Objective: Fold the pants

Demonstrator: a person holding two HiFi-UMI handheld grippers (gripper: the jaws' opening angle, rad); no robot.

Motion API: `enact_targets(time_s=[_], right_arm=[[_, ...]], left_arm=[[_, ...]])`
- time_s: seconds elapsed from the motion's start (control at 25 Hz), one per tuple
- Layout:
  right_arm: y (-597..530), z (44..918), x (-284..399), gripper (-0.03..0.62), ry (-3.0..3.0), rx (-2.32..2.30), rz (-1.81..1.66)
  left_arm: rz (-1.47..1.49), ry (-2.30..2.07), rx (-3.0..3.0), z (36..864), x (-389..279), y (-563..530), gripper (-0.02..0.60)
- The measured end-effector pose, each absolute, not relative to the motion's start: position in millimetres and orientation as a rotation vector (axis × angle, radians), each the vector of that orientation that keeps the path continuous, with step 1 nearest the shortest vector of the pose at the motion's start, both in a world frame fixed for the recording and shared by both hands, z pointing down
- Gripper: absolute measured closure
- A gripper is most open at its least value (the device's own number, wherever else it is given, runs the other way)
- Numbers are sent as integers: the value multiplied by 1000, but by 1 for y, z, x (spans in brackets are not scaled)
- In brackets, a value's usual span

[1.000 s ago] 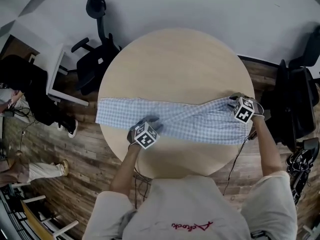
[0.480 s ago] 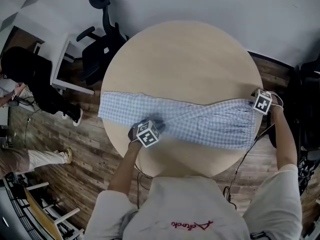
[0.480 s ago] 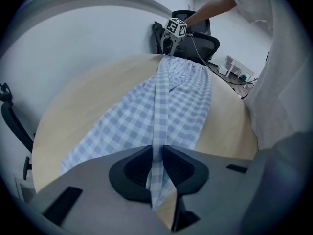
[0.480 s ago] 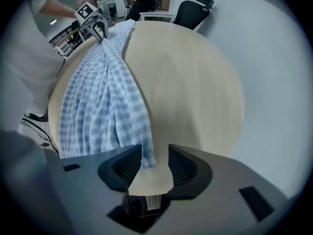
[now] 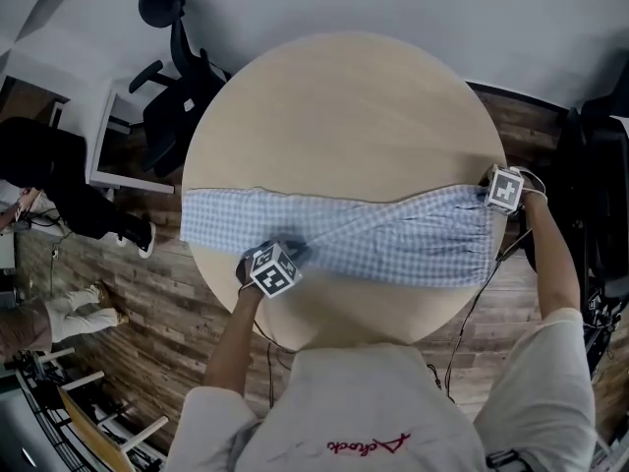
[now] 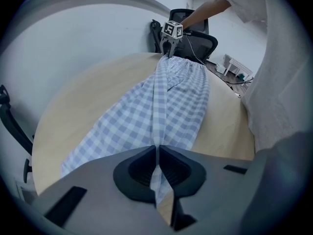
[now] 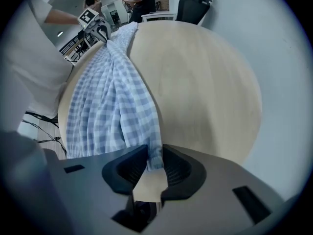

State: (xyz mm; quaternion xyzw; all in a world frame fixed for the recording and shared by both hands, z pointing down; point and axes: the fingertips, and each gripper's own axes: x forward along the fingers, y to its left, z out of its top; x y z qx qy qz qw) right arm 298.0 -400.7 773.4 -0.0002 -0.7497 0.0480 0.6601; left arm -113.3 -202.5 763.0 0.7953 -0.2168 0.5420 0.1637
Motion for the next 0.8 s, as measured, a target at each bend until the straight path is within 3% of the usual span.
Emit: enact_targets(time_s=[0.08,0.8], right_arm=[[-400,770,297,525,-1706,-6,111],[-347,687,327,530,-1763,444,-294]], left_arm=[[1550,-620,2274,761,-114,-203,535],[1590,-716,2486,724,-123,-198,537]])
